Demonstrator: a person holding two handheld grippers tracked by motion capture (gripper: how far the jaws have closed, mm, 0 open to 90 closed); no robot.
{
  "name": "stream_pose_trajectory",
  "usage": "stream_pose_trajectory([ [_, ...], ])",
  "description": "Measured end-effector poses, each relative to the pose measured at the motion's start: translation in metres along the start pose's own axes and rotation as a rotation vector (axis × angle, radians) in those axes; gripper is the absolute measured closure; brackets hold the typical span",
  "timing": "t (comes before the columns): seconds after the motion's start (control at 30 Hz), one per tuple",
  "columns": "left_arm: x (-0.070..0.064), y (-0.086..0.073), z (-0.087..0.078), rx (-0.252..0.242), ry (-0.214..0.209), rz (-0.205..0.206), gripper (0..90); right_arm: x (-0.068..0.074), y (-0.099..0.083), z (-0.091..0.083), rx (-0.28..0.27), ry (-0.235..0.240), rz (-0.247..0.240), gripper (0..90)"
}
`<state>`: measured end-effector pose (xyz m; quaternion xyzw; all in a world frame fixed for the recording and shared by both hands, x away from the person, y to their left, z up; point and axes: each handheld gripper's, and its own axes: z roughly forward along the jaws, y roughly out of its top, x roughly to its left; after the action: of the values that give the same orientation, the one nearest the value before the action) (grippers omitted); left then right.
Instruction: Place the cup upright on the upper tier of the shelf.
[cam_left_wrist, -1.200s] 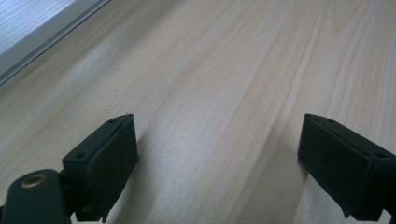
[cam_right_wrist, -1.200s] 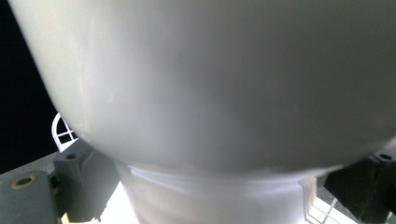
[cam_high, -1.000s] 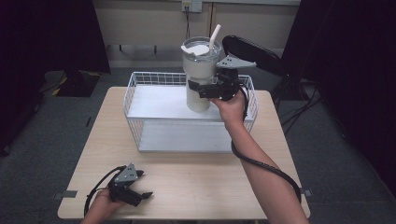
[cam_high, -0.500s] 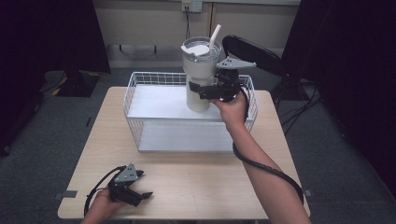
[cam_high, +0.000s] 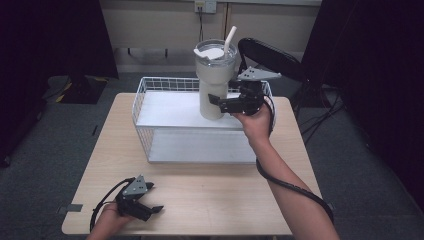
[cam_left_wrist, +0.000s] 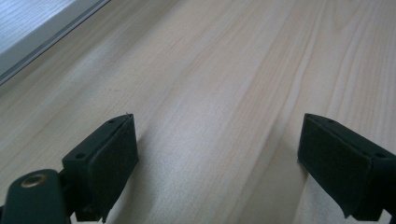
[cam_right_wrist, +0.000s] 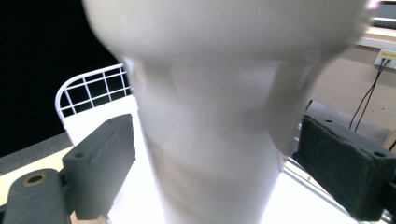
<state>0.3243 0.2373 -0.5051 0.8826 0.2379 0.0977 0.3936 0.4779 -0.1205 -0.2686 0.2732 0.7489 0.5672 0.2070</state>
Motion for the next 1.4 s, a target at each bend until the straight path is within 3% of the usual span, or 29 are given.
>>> stream_pose_trajectory([
  [0.17, 0.000, 0.000, 0.000, 0.001, 0.000, 0.000, 11.5, -0.002, -0.001, -0.016, 0.000, 0.002, -0.006, 11.6],
  [0.33, 0.000, 0.000, 0.000, 0.001, 0.000, 0.000, 11.5, -0.002, -0.005, -0.030, 0.006, 0.035, 0.003, 12.1],
  [1.03, 0.000, 0.000, 0.000, 0.000, -0.001, -0.002, 11.5, 0.024, -0.020, -0.043, 0.041, 0.142, -0.018, 11.2],
  [1.4, 0.000, 0.000, 0.000, 0.000, -0.001, -0.003, 11.5, 0.038, -0.038, -0.051, 0.059, 0.214, -0.040, 11.2],
])
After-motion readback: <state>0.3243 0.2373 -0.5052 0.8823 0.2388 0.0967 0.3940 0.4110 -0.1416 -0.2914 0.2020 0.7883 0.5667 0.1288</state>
